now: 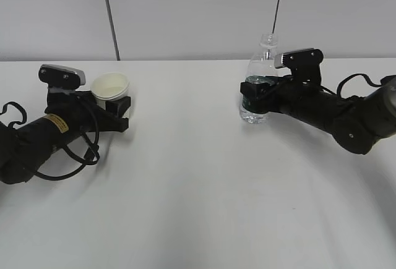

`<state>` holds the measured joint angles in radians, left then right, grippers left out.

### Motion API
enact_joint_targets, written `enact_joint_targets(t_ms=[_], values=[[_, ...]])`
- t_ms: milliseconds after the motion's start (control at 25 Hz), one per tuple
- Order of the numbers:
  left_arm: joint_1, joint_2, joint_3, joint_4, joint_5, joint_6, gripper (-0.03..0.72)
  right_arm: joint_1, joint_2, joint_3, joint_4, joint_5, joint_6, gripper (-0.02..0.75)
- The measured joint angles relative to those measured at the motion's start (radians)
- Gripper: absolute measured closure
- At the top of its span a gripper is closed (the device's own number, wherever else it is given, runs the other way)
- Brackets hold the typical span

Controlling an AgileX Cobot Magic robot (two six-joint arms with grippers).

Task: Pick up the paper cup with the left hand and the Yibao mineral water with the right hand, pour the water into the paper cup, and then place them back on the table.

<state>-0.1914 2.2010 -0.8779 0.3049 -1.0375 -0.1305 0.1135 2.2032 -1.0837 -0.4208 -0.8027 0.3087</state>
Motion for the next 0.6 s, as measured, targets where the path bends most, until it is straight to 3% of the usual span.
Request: enact_joint_targets(t_ms=[280,320,600], values=[[0.000,0.000,0.000,0.000,-0.005,0.001,0.211,0.000,0.000,0.000,0.000,0.000,0.000,0.232],[0.000,0.000,0.000,-0.001,-0.010,0.001,0.204,0.000,0.000,0.000,-0.010,0.000,0.000,0.168],[0.000,0.000,-0.001,-0.003,-0.026,0.001,0.114,0.000,0.000,0.000,-0.017,0.000,0.000,0.118]])
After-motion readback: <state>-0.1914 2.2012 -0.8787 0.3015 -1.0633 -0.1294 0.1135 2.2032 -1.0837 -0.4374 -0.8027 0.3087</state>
